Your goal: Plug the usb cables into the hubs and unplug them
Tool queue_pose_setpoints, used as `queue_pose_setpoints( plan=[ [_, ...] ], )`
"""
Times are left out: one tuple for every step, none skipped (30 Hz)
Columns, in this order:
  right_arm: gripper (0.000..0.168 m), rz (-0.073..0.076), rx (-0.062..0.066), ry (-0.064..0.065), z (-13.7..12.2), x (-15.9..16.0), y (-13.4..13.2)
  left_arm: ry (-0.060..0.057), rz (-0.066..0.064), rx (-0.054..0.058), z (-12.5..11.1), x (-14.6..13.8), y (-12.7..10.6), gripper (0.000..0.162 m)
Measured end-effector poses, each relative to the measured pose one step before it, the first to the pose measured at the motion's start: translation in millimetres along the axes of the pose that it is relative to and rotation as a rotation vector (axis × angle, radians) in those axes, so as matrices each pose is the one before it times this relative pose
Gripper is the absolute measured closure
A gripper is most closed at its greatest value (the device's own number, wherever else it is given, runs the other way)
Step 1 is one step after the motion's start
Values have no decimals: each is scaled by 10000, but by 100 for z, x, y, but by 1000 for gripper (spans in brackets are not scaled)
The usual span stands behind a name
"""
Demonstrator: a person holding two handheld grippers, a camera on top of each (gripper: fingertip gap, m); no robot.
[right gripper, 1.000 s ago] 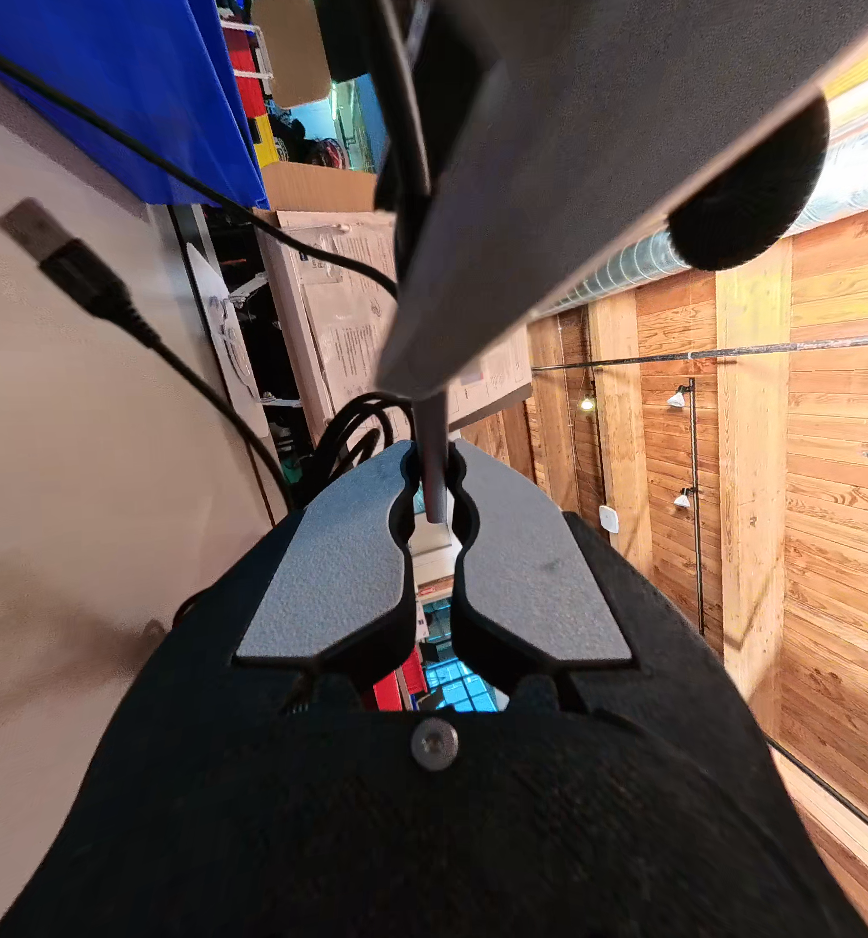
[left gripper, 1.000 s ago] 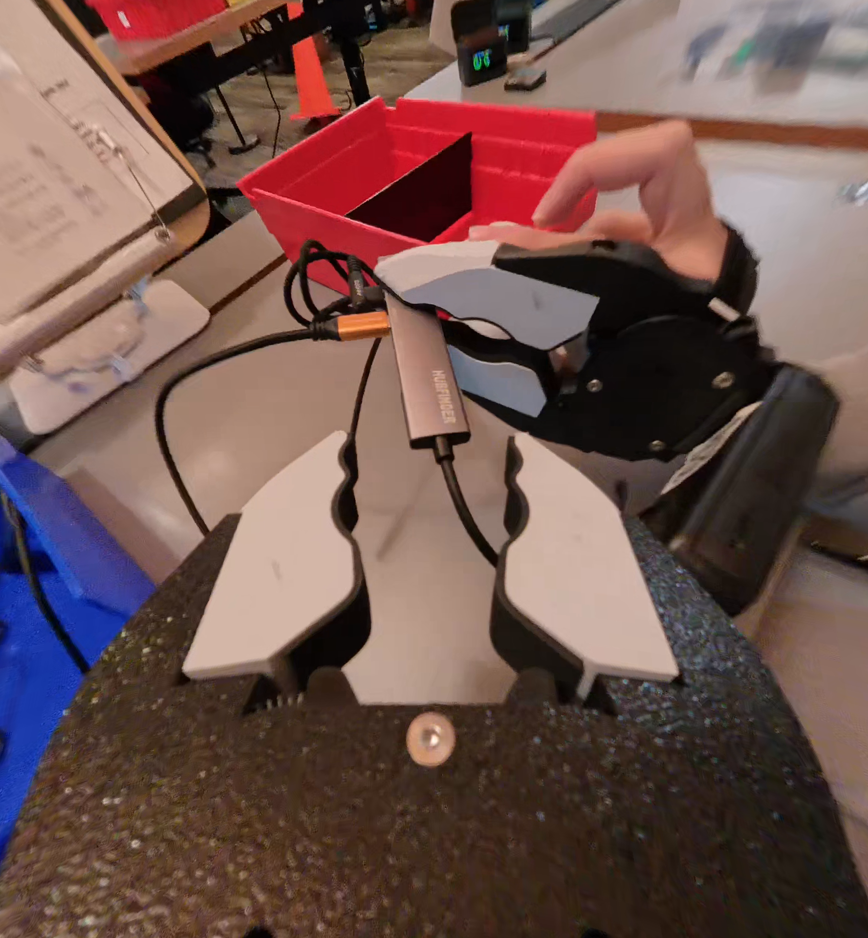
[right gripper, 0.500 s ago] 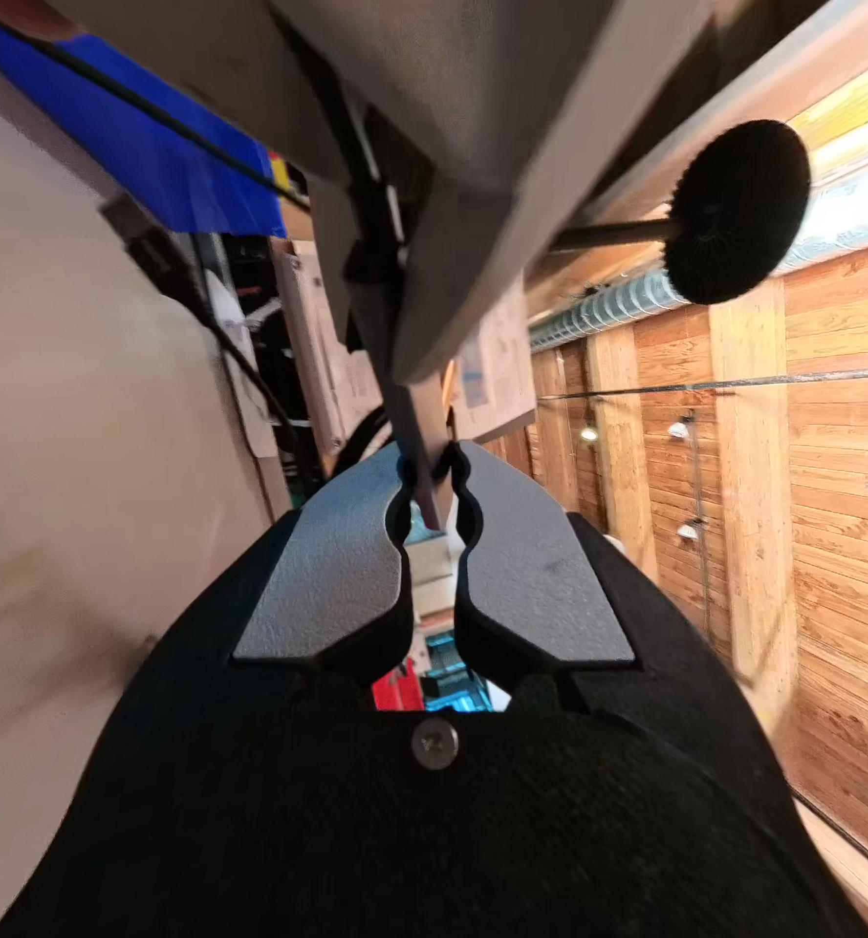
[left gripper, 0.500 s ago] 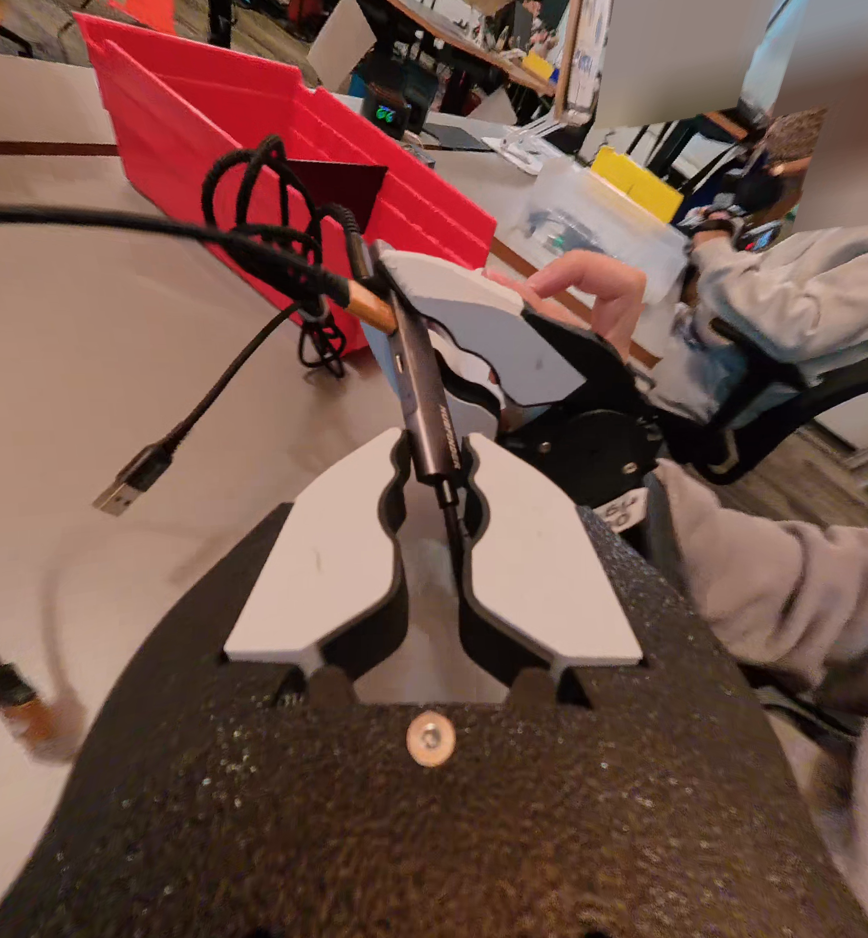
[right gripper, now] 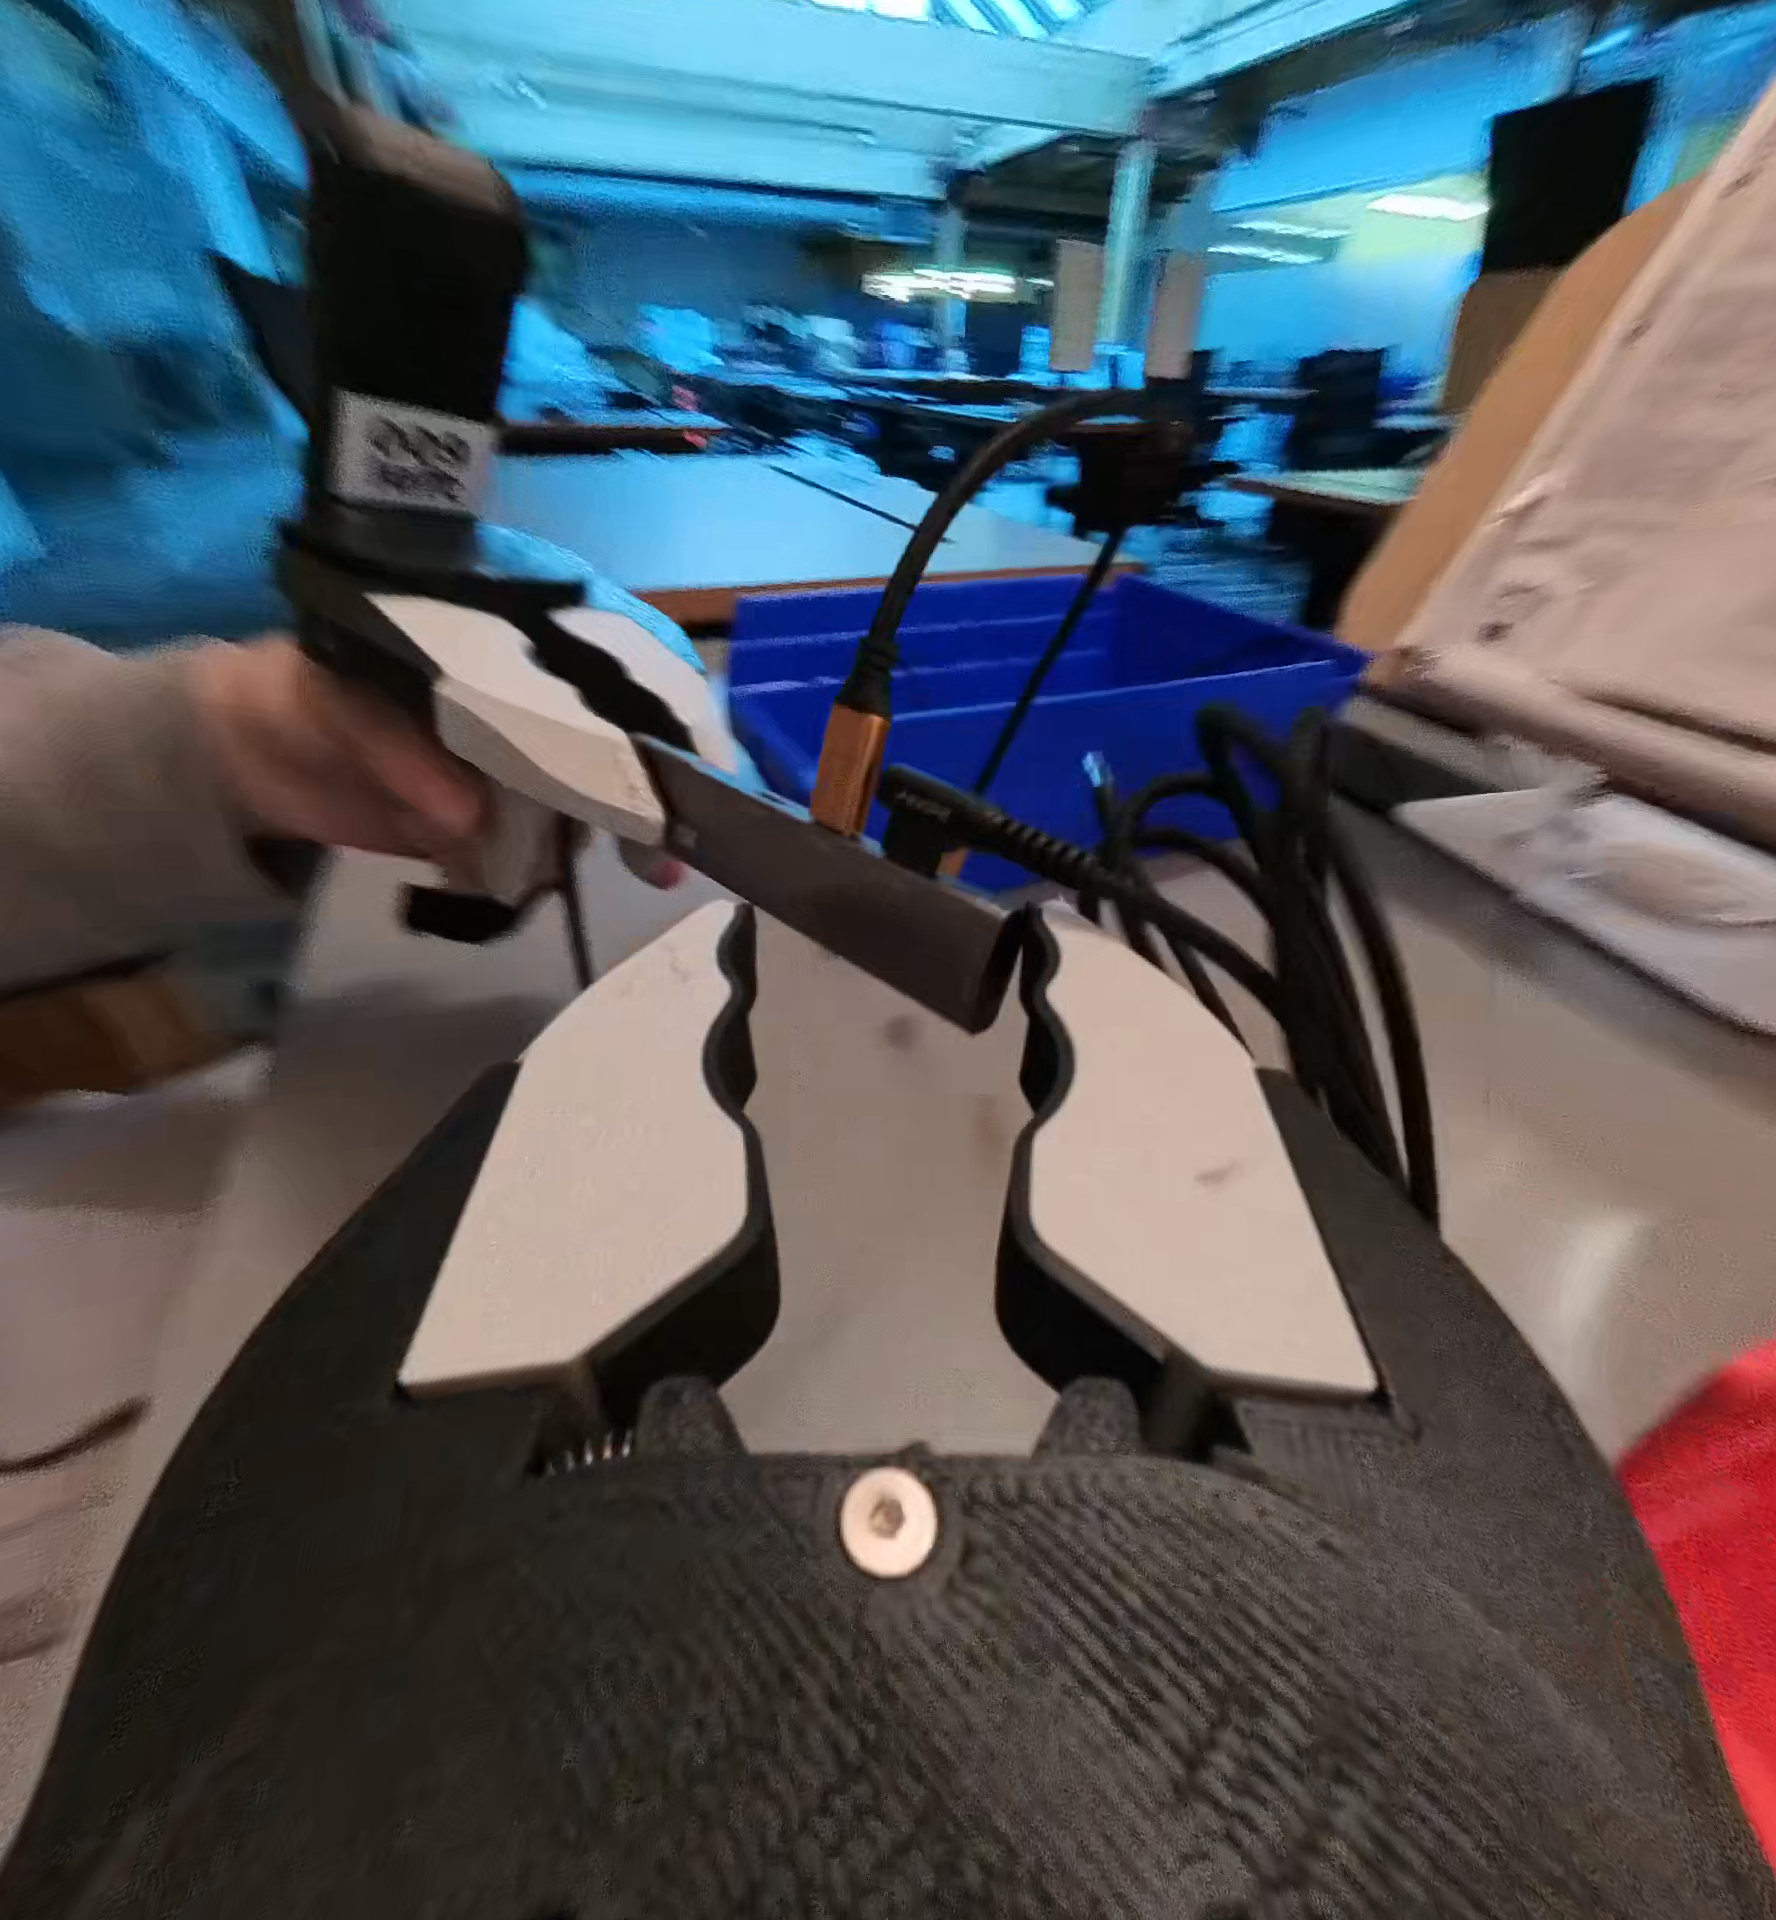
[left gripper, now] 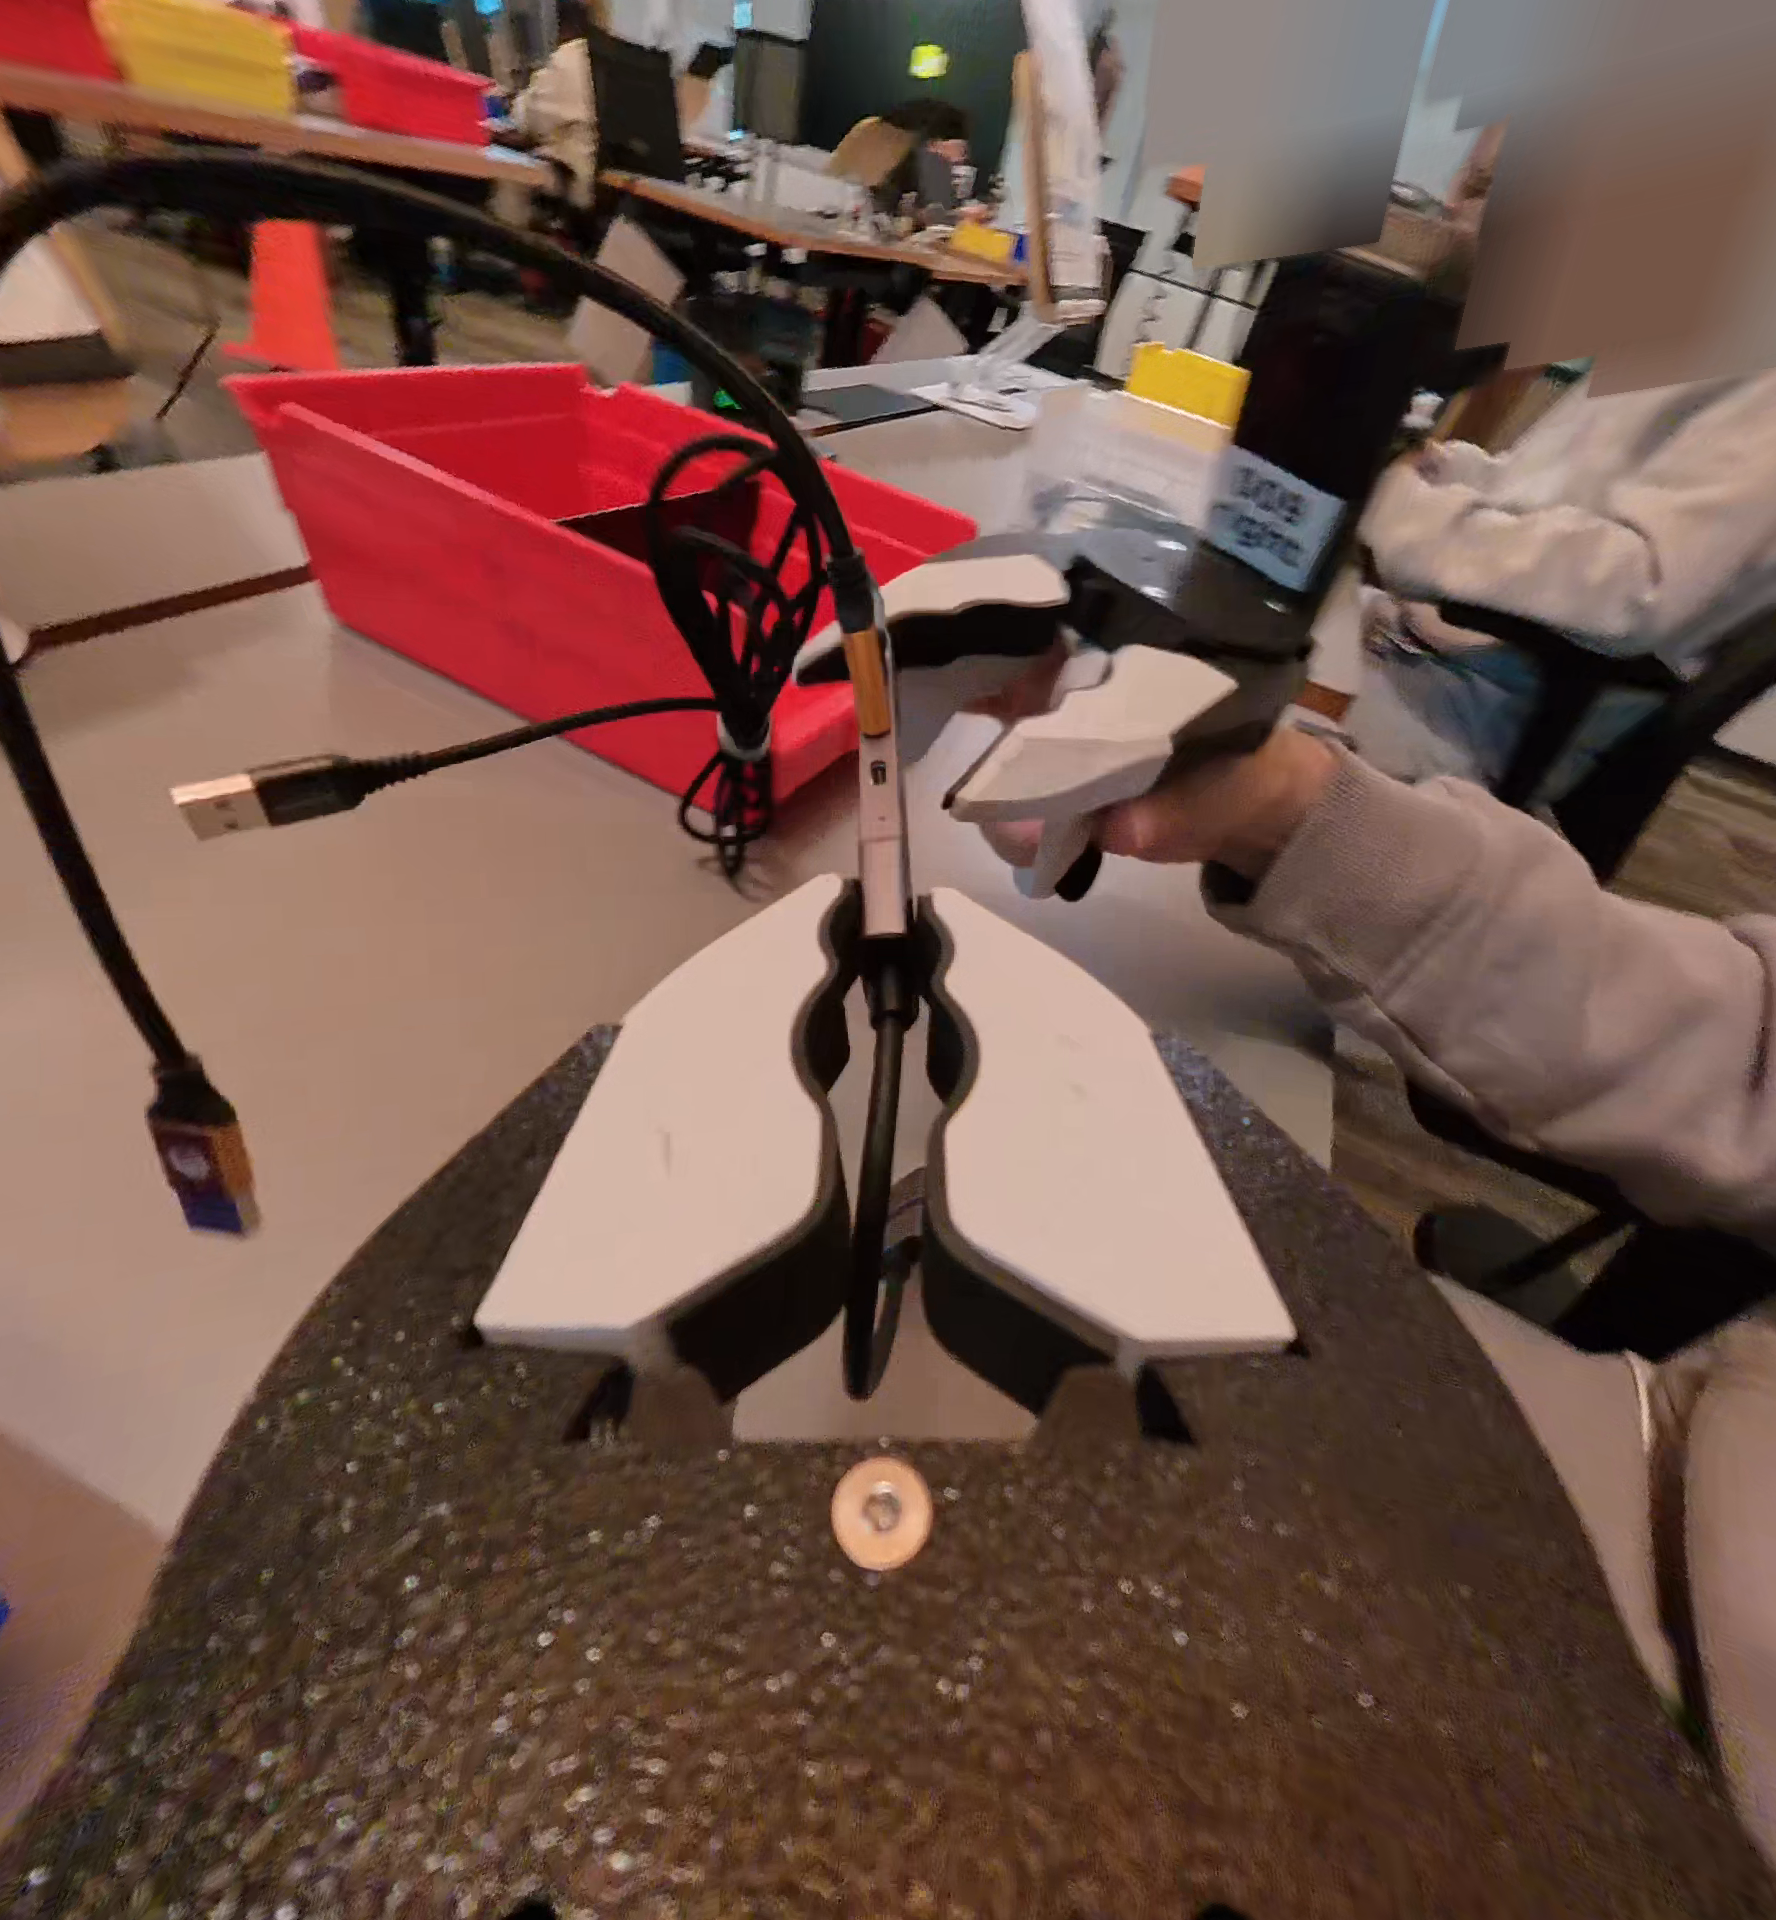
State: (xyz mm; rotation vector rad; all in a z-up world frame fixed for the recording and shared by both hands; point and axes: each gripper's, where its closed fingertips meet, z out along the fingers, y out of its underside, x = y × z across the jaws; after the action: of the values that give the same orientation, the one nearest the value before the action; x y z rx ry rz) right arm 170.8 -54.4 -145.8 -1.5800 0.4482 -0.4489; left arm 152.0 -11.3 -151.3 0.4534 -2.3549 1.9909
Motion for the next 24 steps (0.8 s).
queue_pose_setpoints(
  plan=[
    [126, 483, 322, -421, -204, -278, -262, 285, 269, -30, -78, 307, 69, 153],
    [138, 327, 338, -125, -254, 88, -246, 257, 140, -39, -74, 247, 53, 153],
    [142, 330, 302, -387, -168, -321, -200, 227, 75, 2, -106, 163, -28, 153],
    [145, 314, 156, -426, -143, -346, -39, 213, 113, 8, -169, 137, -50, 153],
    [147, 310, -66, -355, -72, -270, 264, 138, 152, 11, -148, 65, -39, 153],
    [149, 264, -132, -337, -36, -257, 373, 101, 175, 2, -137, 70, -10, 153],
    [150, 47, -53, -303, -45, -297, 197, 134, 153, -35, -119, 129, 61, 153],
    [151, -303, 26, -231, -19, -330, 31, 156, 77, -8, -106, 152, 29, 153],
    [153, -466, 205, -352, -85, -605, -228, 255, -33, 66, -128, 266, -38, 153],
    [155, -470, 371, -400, -72, -724, -488, 331, -150, 128, -111, 391, -118, 153],
    [157, -497, 374, -246, 20, -593, -531, 199, -216, 107, -70, 253, -126, 152],
    [157, -661, 190, -68, 58, -405, -366, -12, -238, 74, -106, 15, -194, 151],
    [157, -788, 28, 111, 6, -186, -180, -18, -271, 99, -220, 4, -313, 145],
    [158, -607, -43, 10, -51, -257, -126, 22, -447, 70, -321, -13, -344, 127],
    [158, -394, 25, -79, -66, -287, -254, 6, -711, -45, -375, -173, -184, 117],
    [158, -408, -8, 55, -48, -83, -265, -9, -944, -212, -353, -334, 124, 116],
    [158, -440, -39, 102, -27, -6, -251, 104, -1038, -352, -313, -292, 341, 111],
    [158, -346, -116, -44, 8, -176, -155, 415, -964, -444, -305, 88, 573, 100],
    [158, -278, -163, -17, 50, -116, -90, 504, -894, -504, -294, 179, 765, 97],
    [158, -327, -102, 40, 77, -67, -124, 456, -785, -434, -228, 62, 704, 97],
    [158, -230, -112, -119, 120, -253, -62, 450, -597, -273, -153, 22, 475, 96],
    [158, -78, -111, -156, 186, -277, 10, 370, -455, -153, -116, -88, 283, 96],
    [158, -133, -117, 23, 230, -54, 71, 108, -405, -50, -69, -389, 75, 97],
    [158, -121, -84, -41, 249, -165, 103, -21, -265, 21, 28, -469, -99, 97]
  ],
)
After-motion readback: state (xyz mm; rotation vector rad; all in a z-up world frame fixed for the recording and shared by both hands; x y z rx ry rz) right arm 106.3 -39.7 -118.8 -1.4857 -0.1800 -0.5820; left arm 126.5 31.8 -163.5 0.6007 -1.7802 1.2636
